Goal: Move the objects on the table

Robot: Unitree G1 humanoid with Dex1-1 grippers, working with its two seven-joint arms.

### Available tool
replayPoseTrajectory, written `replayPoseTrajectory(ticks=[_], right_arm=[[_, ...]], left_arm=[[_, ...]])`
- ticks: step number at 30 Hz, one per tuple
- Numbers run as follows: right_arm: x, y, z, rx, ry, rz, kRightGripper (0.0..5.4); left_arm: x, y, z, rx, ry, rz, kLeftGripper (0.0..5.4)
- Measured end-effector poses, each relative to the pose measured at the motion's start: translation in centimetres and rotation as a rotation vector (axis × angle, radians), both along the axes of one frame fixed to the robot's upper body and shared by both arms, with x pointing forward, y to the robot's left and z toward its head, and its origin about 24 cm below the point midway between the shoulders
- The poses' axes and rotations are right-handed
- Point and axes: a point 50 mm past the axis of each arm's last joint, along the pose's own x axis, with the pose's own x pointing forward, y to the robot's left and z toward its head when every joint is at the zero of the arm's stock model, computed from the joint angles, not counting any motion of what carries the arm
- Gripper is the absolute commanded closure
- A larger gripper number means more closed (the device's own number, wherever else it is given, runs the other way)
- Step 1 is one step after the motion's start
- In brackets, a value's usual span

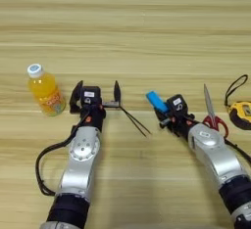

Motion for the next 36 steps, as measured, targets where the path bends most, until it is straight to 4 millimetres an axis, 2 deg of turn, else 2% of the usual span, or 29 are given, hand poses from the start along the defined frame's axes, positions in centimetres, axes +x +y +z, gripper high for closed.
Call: replayPoseTrajectory(ticks=[9,21,25,29,36], right_arm=[[-0.2,0.1,1.4,0.037,-0.063,0.017,4.01],[-1.2,1.1,2.5,0.094,-0.129,0.088,4.01],[-1.7,1.7,3.0,0.110,-0.162,0.136,4.01],[-2.0,2.0,3.4,0.122,-0.204,0.158,4.01],[-2.4,2.5,4.2,0.139,-0.258,0.186,4.01]], left_arm=[[0.0,-0.3,0.3,-0.126,0.023,-0.069,0.00],[-0.2,-0.8,0.8,-0.427,0.088,-0.202,0.00],[-0.3,-1.0,1.1,-0.596,0.124,-0.256,0.00],[-0.7,-1.7,1.5,-0.697,0.150,-0.336,0.00],[-1.3,-2.7,1.6,-0.772,0.193,-0.421,0.00]])
